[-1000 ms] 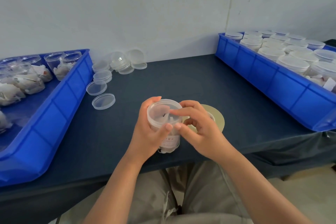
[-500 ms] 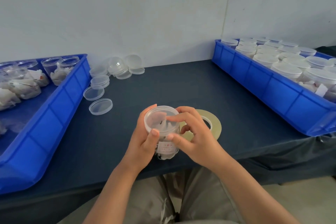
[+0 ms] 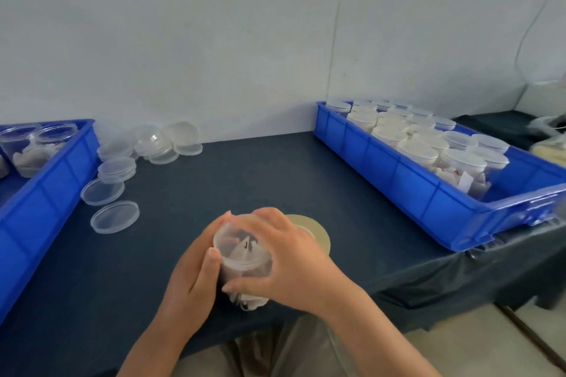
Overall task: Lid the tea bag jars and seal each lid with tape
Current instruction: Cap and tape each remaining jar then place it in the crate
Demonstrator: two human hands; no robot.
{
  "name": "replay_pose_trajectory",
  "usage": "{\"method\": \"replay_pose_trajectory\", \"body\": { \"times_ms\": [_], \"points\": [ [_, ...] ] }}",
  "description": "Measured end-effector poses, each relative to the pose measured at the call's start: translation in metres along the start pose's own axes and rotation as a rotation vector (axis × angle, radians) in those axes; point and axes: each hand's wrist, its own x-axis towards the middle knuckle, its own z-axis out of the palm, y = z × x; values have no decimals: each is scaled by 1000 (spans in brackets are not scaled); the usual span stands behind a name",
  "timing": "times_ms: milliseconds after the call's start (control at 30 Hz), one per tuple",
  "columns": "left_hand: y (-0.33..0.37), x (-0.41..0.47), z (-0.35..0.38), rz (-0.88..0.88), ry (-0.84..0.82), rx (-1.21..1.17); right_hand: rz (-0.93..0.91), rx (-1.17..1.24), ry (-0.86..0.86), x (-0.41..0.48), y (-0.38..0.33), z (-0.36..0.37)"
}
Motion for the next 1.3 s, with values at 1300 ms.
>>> {"method": "replay_pose_trajectory", "body": {
  "times_ms": [1300],
  "points": [
    [-2, 4, 1, -175, 122, 51, 854, -660, -99, -39, 195, -281]
  ]
}}
